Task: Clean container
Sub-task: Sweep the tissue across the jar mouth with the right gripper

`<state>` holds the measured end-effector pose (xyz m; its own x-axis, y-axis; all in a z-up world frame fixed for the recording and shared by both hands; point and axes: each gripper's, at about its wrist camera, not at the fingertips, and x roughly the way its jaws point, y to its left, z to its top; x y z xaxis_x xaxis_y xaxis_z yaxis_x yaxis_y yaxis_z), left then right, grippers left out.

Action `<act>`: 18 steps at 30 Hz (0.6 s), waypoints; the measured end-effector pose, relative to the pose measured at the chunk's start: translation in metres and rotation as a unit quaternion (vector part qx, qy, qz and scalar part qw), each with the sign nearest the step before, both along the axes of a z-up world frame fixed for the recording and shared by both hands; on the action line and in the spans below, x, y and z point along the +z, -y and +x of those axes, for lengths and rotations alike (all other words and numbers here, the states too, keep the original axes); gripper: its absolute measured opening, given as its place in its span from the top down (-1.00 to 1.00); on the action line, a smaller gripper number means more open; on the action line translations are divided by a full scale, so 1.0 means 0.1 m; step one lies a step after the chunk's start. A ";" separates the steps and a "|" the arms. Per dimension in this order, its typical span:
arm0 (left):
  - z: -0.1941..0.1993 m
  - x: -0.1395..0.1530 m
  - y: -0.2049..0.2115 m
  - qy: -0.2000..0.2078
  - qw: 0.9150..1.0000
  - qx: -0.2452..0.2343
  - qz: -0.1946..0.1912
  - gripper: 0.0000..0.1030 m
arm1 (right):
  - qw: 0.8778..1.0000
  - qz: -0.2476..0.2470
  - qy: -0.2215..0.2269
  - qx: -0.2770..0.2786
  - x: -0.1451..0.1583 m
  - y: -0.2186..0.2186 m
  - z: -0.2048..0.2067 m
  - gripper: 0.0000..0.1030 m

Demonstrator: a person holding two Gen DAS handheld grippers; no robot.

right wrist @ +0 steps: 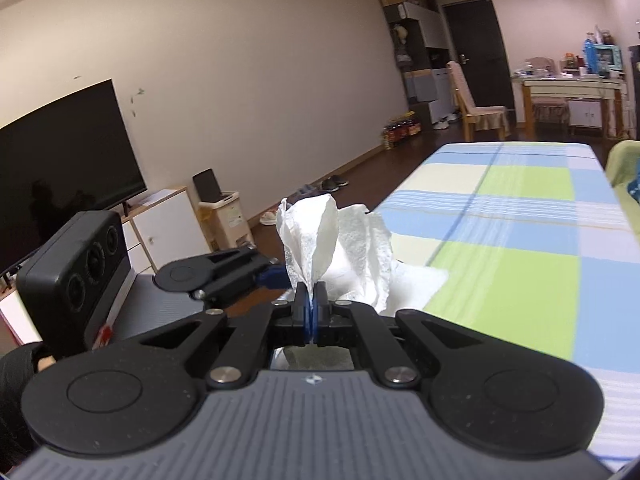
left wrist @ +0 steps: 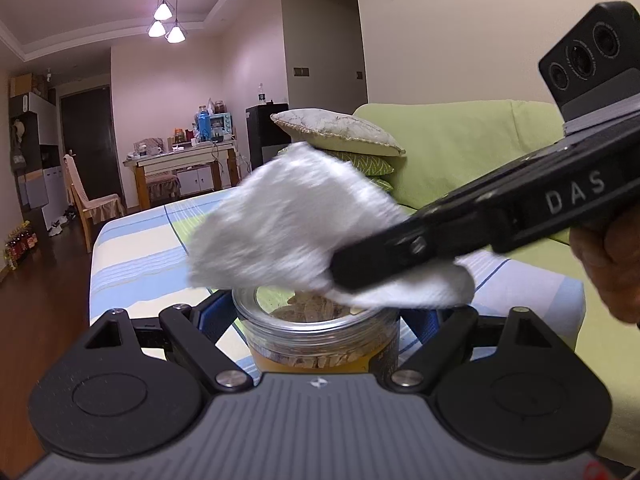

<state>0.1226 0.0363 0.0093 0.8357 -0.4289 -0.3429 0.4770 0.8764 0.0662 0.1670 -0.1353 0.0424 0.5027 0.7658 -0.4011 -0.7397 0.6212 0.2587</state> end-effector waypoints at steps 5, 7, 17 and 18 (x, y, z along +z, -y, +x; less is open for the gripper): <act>-0.02 0.00 -0.01 0.000 1.000 0.002 0.000 -0.68 | 0.999 0.001 -0.010 -0.033 0.01 0.08 0.30 1.00; -0.03 0.01 -0.01 -0.001 1.000 0.001 0.001 -0.68 | 0.999 -0.001 -0.011 -0.043 0.02 0.19 0.29 1.00; -0.01 0.01 0.00 0.002 1.000 -0.001 -0.001 -0.68 | 1.000 -0.014 -0.002 0.018 0.03 0.21 -0.12 1.00; -0.01 0.01 0.00 0.002 1.000 -0.001 -0.002 -0.68 | 1.000 -0.012 -0.004 0.021 0.03 0.16 -0.09 1.00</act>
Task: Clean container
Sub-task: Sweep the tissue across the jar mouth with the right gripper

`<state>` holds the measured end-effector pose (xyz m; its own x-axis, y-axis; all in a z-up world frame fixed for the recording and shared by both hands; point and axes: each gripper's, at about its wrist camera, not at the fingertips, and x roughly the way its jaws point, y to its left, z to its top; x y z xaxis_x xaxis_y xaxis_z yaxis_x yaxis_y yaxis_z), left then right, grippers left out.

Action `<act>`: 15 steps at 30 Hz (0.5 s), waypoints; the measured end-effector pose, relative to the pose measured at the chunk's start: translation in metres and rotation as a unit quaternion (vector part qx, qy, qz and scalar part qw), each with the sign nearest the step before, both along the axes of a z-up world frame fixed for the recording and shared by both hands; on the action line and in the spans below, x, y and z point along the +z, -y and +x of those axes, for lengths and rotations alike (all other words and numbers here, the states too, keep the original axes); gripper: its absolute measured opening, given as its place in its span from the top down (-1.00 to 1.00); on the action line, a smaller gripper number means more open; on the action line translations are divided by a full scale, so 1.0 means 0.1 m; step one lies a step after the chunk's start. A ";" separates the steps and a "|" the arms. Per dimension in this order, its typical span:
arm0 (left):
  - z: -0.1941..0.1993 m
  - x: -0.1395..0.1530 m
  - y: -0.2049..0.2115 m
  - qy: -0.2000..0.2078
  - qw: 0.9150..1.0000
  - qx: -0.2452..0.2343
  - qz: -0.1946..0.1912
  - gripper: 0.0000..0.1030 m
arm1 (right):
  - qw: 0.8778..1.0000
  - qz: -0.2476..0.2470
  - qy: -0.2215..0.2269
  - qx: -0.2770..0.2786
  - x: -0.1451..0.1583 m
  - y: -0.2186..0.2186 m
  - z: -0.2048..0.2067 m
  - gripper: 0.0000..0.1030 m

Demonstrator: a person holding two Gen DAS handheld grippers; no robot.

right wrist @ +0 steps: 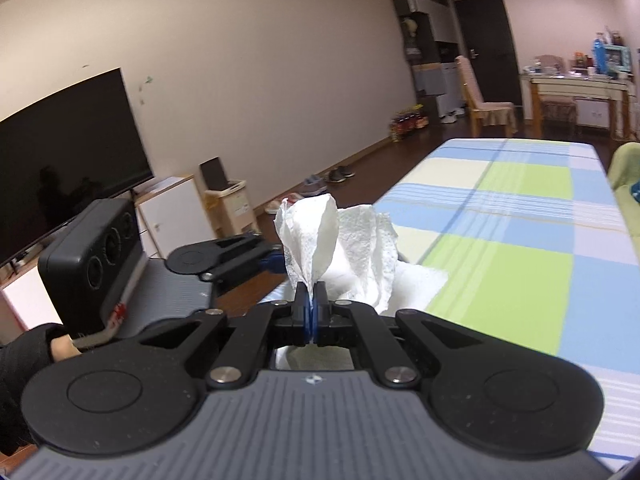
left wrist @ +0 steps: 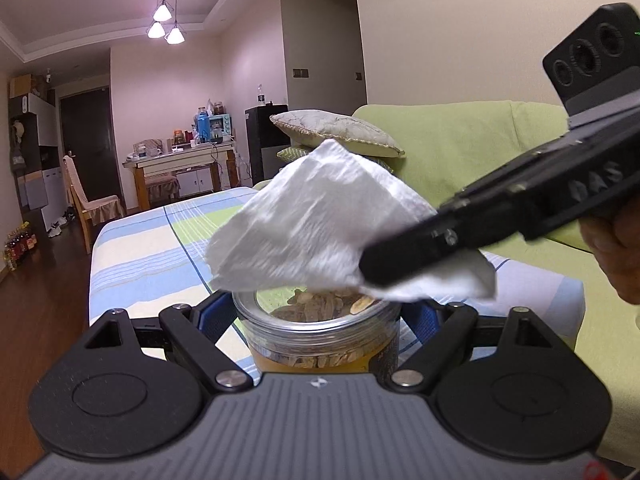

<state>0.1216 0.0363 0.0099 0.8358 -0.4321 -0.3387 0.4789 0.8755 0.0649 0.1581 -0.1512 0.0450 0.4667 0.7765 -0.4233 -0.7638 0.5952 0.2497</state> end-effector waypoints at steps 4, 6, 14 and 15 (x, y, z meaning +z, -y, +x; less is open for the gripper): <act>0.00 0.00 0.01 -0.002 1.000 0.003 0.002 -0.68 | 1.000 0.005 -0.001 0.001 -0.03 -0.18 0.17 1.00; 0.00 0.01 0.02 -0.003 1.000 0.004 0.003 -0.68 | 1.000 -0.001 0.008 -0.012 -0.03 -0.19 0.23 1.00; -0.03 0.00 0.01 0.000 1.000 0.002 0.000 -0.68 | 0.999 -0.006 0.006 -0.044 0.00 0.15 0.10 1.00; -0.03 0.00 0.01 0.001 1.000 0.002 0.000 -0.68 | 0.999 -0.006 0.004 -0.034 0.01 0.16 0.04 1.00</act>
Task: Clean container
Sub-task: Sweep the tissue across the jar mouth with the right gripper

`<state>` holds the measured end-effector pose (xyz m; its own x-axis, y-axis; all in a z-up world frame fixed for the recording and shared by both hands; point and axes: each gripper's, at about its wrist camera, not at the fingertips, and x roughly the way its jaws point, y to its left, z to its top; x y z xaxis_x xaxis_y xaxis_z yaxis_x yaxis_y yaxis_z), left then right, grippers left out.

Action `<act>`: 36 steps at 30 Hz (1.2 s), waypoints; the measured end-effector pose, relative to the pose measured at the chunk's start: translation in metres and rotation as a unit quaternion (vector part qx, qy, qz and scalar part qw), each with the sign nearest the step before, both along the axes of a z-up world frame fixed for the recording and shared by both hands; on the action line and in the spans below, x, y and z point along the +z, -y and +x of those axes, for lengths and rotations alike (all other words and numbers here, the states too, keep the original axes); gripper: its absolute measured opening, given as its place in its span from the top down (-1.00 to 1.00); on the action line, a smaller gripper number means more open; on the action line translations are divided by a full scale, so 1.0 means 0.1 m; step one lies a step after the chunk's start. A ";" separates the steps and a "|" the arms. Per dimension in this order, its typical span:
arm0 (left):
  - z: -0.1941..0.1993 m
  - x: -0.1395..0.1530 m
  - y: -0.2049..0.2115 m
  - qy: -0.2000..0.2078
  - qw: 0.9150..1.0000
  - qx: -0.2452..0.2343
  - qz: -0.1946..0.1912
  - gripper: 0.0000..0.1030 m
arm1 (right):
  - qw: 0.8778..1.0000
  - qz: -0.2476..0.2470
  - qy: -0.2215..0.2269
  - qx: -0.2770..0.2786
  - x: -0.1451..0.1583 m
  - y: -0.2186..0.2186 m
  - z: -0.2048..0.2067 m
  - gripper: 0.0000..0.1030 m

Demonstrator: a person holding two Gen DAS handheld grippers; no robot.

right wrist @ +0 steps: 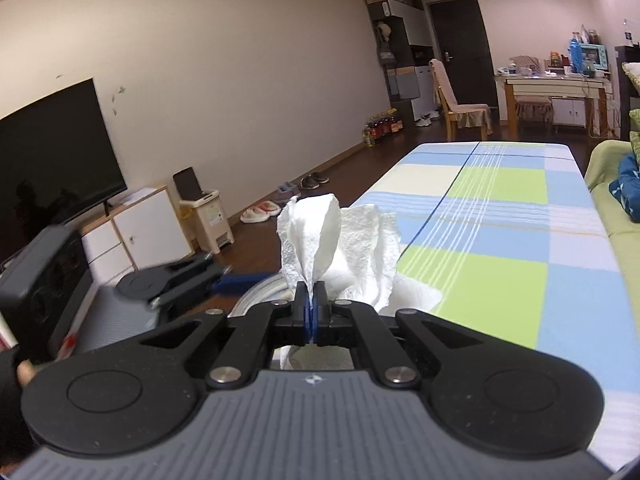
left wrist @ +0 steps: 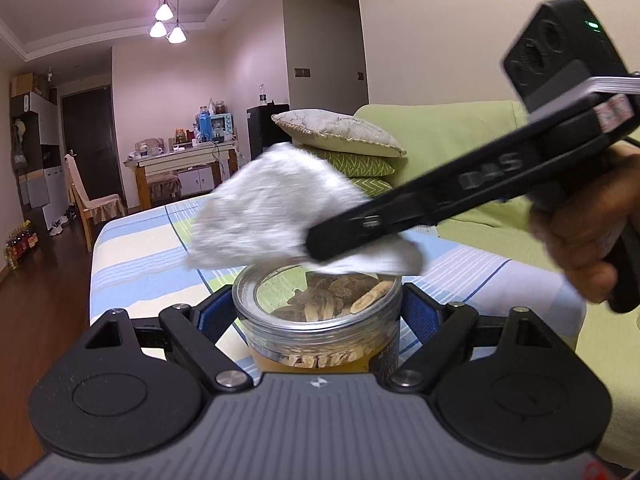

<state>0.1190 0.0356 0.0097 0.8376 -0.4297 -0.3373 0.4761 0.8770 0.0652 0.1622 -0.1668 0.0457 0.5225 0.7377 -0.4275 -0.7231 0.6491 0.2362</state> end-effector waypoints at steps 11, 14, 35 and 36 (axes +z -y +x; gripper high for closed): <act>0.00 -0.01 0.03 0.000 1.000 0.004 0.003 -0.68 | 1.000 -0.008 0.002 0.030 -0.01 -0.44 0.14 1.00; 0.01 0.00 0.03 -0.002 1.000 0.003 0.003 -0.68 | 1.000 0.009 -0.012 -0.001 -0.02 -0.27 0.30 1.00; 0.00 0.00 0.04 -0.004 1.000 0.005 0.005 -0.68 | 1.000 -0.006 0.004 -0.011 0.00 -0.22 0.22 1.00; 0.05 0.05 0.09 -0.004 1.000 0.006 0.005 -0.68 | 1.000 -0.004 0.004 -0.015 0.00 -0.15 0.18 1.00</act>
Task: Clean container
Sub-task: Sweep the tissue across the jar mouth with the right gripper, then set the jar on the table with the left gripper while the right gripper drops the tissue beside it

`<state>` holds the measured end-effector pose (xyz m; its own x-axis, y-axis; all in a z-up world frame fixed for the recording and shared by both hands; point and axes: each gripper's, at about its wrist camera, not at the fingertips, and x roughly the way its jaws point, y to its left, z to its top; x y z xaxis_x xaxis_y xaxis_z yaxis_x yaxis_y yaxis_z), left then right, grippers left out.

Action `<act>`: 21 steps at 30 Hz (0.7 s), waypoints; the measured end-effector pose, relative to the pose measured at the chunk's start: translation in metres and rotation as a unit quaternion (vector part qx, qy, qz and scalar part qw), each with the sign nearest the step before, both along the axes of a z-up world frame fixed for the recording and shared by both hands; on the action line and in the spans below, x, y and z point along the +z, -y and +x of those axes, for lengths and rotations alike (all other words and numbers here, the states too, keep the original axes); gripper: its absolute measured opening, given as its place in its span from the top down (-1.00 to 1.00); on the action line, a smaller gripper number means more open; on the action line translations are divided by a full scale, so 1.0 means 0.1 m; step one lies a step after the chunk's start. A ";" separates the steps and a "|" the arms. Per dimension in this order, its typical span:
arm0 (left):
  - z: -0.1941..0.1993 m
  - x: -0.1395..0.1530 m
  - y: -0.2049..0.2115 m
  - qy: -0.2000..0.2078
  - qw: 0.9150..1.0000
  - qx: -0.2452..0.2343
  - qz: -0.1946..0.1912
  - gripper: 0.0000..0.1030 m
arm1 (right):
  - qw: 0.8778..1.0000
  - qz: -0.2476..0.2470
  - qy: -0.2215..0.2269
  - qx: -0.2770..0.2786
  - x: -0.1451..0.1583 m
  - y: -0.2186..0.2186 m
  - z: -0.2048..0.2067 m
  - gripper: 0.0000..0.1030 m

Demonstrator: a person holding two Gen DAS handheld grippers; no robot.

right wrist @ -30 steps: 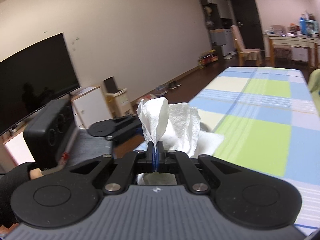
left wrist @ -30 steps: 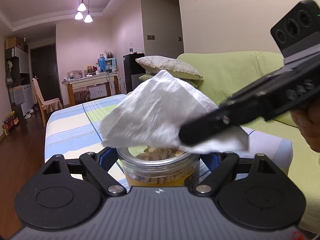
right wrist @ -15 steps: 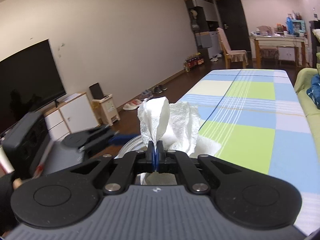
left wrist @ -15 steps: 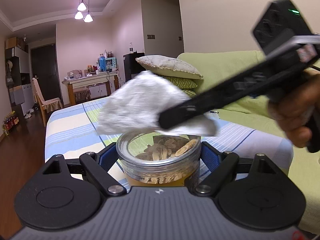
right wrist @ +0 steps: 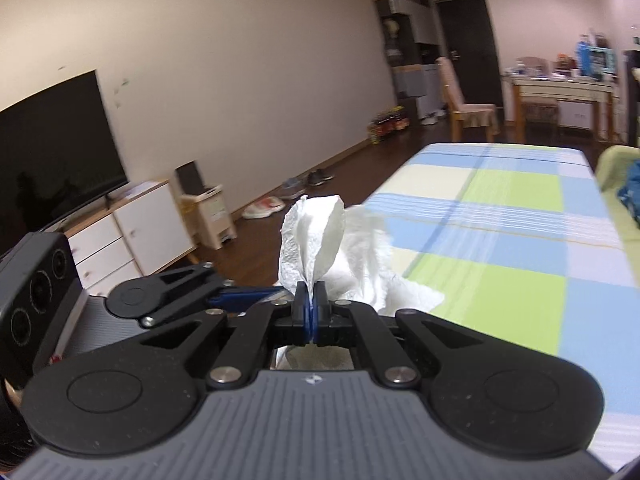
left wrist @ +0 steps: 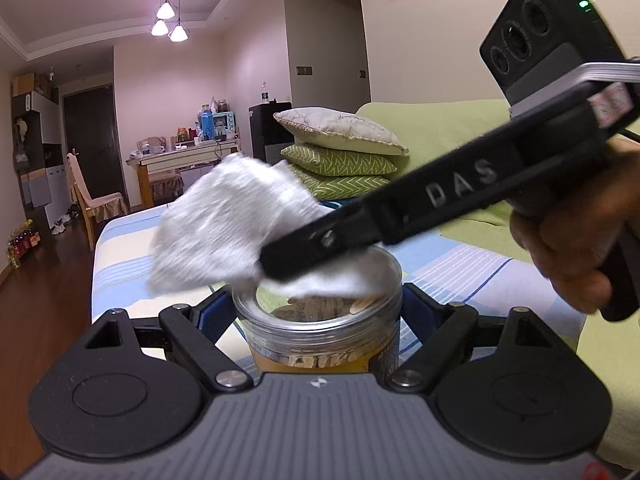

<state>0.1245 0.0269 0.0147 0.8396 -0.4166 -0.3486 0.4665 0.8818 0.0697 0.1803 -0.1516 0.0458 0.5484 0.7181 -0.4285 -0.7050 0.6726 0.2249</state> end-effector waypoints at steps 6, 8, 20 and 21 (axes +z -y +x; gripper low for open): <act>-0.01 0.04 0.09 0.004 1.000 0.003 -0.002 -0.68 | 1.000 0.022 -0.004 0.014 -0.02 0.21 -0.37 1.00; -0.02 0.03 0.10 0.006 1.000 0.005 -0.001 -0.68 | 0.999 0.020 -0.006 0.029 -0.03 0.15 -0.44 1.00; -0.06 0.06 0.15 0.005 1.000 0.016 0.002 -0.68 | 0.999 0.017 0.040 -0.030 0.20 0.45 -0.45 1.00; -0.06 0.07 0.15 0.005 1.000 0.017 0.002 -0.68 | 0.998 0.011 0.043 -0.041 0.20 0.52 -0.43 1.00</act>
